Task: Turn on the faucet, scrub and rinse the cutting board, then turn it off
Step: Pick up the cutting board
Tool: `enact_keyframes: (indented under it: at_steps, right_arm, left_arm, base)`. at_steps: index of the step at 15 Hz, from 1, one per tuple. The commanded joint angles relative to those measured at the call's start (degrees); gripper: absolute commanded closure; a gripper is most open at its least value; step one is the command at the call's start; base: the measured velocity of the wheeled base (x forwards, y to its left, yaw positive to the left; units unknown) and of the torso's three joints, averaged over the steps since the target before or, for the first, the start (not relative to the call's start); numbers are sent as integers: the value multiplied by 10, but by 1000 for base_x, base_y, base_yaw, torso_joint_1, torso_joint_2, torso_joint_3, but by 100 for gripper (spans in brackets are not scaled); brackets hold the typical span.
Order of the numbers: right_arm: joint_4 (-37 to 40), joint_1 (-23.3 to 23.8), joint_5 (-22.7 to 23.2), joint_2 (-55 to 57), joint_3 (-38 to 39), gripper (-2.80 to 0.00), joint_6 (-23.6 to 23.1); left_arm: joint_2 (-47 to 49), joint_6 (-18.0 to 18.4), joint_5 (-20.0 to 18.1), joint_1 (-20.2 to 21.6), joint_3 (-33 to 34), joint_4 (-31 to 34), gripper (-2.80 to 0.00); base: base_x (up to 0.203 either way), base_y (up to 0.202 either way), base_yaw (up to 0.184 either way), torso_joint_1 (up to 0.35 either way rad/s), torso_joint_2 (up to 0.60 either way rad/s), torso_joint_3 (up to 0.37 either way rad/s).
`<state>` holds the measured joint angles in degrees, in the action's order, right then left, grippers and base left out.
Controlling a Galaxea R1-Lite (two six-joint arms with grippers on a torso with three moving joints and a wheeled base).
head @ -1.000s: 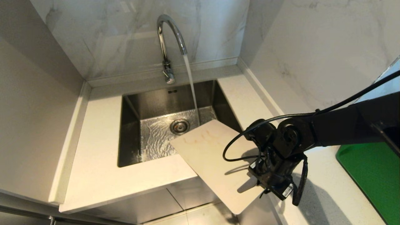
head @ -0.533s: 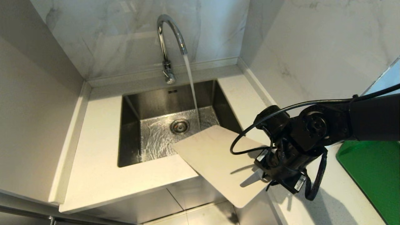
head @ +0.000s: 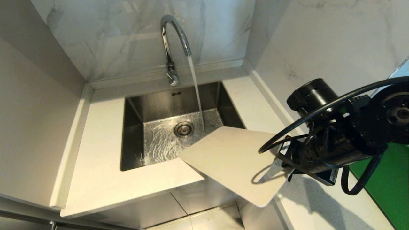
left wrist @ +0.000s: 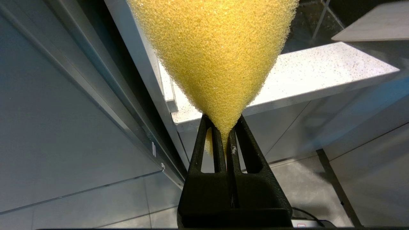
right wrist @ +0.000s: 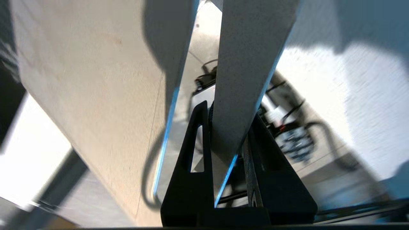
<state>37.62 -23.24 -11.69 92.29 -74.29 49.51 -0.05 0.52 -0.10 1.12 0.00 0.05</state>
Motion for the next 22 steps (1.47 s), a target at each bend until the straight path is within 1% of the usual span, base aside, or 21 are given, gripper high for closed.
enact_keyframes:
  at_steps: [1,2,6,9,10,12,14,16,18,19,20,21,22]
  right_arm:
    - [-2,1,-26,-29,4,0,-88]
    - [-7,0,-32,-31,-5,0,-130]
    - [-57,1,-32,-34,-39,0,-297]
    - [-89,4,-33,-29,-47,0,-382]
    - [-97,6,-34,-21,-55,0,-394]
    - [-107,11,-32,-7,-81,0,-392]
    - [-120,25,-30,4,-98,0,-379]
    - [-128,30,-27,9,-116,0,-379]
    - [-117,33,-26,22,-153,0,-321]
    - [-96,39,-23,29,-179,0,-293]
    - [-68,48,-8,32,-203,0,-273]
    - [-49,55,32,31,-218,0,-258]
    - [-33,61,54,29,-231,0,-235]
  left_arm:
    - [-2,0,0,0,2,0,0]
    - [-2,0,0,0,2,0,0]
    - [-2,0,0,0,2,0,0]
    - [-2,0,0,0,2,0,0]
    - [-2,0,0,0,2,0,0]
    - [-2,0,0,0,2,0,0]
    - [-2,0,0,0,2,0,0]
    - [-2,0,0,0,2,0,0]
    - [-2,0,0,0,2,0,0]
    - [-2,0,0,0,2,0,0]
    - [-2,0,0,0,2,0,0]
    - [-2,0,0,0,2,0,0]
    - [-2,0,0,0,2,0,0]
  base:
    - [0,0,0,0,0,0]
    - [0,0,0,0,0,0]
    - [0,0,0,0,0,0]
    - [0,0,0,0,0,0]
    - [0,0,0,0,0,0]
    - [0,0,0,0,0,0]
    - [0,0,0,0,0,0]
    - [0,0,0,0,0,0]
    - [0,0,0,0,0,0]
    - [0,0,0,0,0,0]
    - [0,0,0,0,0,0]
    - [0,0,0,0,0,0]
    - [0,0,0,0,0,0]
